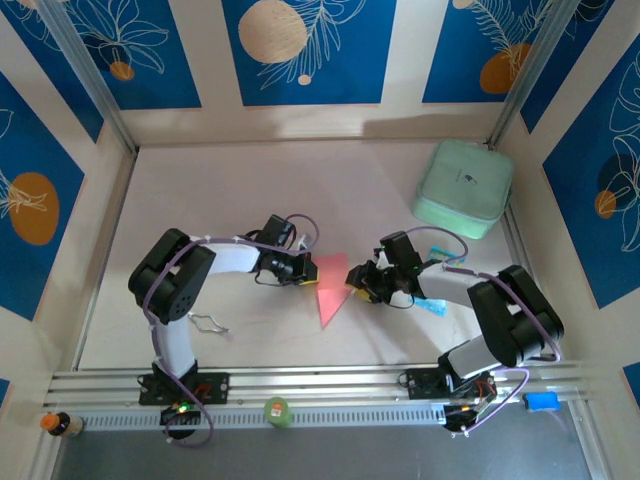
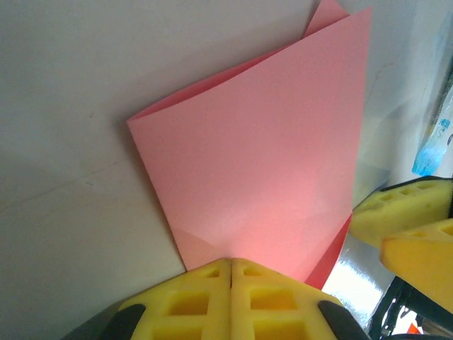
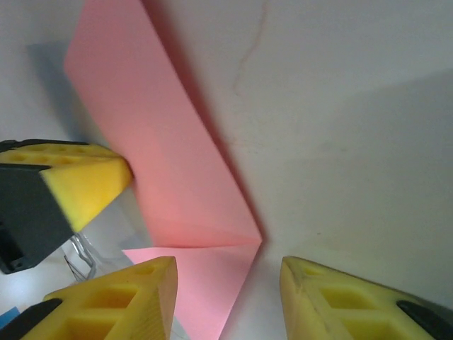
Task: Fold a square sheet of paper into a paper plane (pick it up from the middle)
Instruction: Fold the wing for the fifth time at the center of the table.
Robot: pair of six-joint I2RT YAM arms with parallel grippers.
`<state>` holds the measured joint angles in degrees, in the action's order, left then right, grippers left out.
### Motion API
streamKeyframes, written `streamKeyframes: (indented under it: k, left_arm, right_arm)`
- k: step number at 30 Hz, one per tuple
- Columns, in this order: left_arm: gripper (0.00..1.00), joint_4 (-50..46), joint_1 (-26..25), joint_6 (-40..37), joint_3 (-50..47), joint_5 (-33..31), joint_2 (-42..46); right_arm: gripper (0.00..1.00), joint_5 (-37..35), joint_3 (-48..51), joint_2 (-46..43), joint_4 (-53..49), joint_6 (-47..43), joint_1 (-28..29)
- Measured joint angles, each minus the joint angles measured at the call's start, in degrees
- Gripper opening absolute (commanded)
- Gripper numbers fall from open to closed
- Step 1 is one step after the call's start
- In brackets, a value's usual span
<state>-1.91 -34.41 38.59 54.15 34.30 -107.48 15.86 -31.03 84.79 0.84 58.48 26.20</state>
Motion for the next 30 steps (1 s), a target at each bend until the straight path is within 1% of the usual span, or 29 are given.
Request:
streamKeyframes:
  k: [7,10,18,22,30]
  left_arm:
    - [0.06,0.0,0.0,-0.1,0.0,0.0,0.0]
    - [0.05,0.0,0.0,-0.1,0.0,0.0,0.0]
    - [0.05,0.0,0.0,-0.1,0.0,0.2,-0.1]
    - [0.05,0.0,0.0,-0.1,0.0,0.2,-0.1]
    - [0.04,0.0,0.0,-0.1,0.0,0.2,-0.1]
  right_arm:
    - [0.37,2.1,-0.5,1.7,0.8,0.0,-0.6]
    - [0.34,2.9,-0.8,2.8,2.7,0.0,-0.8]
    - [0.35,5.0,-1.7,3.5,5.9,-0.9,-1.2]
    - [0.35,7.7,-2.0,4.0,7.3,-3.3,-2.5]
    - [0.35,12.9,-4.1,8.1,8.5,-8.1,-4.6]
